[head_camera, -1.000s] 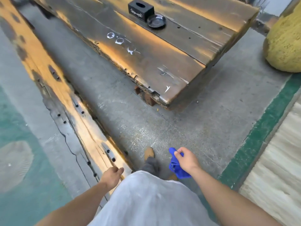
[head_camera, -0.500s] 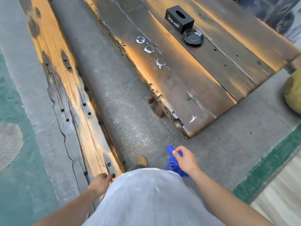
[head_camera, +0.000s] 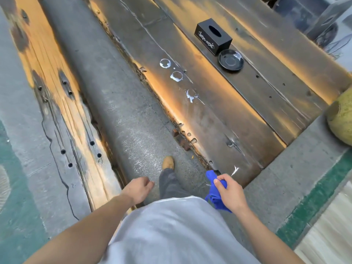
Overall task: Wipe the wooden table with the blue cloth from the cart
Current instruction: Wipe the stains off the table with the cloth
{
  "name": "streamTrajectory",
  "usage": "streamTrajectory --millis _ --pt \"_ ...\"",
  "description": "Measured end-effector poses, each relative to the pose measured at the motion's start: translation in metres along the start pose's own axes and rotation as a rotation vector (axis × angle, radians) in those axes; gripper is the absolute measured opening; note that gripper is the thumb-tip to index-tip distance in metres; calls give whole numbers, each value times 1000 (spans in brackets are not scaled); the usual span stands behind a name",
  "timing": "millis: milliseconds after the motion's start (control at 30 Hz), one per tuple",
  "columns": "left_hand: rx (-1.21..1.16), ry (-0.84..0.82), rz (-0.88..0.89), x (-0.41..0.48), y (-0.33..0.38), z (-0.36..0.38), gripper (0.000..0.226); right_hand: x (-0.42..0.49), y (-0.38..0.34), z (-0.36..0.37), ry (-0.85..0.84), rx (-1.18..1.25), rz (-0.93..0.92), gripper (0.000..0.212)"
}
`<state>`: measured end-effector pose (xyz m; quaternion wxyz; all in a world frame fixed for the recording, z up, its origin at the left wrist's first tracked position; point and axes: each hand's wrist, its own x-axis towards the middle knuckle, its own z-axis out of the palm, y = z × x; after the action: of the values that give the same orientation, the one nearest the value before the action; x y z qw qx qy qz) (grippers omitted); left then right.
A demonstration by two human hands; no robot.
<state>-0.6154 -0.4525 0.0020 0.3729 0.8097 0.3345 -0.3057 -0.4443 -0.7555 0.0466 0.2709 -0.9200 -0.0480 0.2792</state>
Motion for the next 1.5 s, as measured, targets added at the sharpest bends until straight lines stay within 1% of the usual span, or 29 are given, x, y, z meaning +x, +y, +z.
streamTrajectory --millis 167,367,467,600,767,867,1033,1167,1333,1400,1500 --pt "47 -22 46 54 19 -59 37 54 -49 3 -3 3 -10 14" --pt "103 -14 -19 101 8 -144 40 128 -148 17 -54 54 -69 9" --pt "130 7 -47 121 -2 -189 41 164 -201 23 -69 74 -111 11" --pt "150 43 -80 147 -14 -247 43 208 -264 28 -55 102 -150 10" --pt "197 71 -60 206 -10 -326 41 271 -330 38 4 103 -176 15" --pt "270 65 22 255 12 -377 38 312 -365 44 63 87 -154 15" --pt "337 27 235 349 79 -454 36 382 -424 50 198 43 -76 17" --pt "420 20 432 415 134 -498 38 434 -467 60 304 18 56 17" --pt "589 56 611 478 180 -514 40 490 -501 82 416 -23 212 19" --pt "630 96 676 497 189 -512 49 501 -505 91 441 -42 275 21" --pt "703 143 697 522 191 -509 64 500 -503 102 422 -129 336 24"
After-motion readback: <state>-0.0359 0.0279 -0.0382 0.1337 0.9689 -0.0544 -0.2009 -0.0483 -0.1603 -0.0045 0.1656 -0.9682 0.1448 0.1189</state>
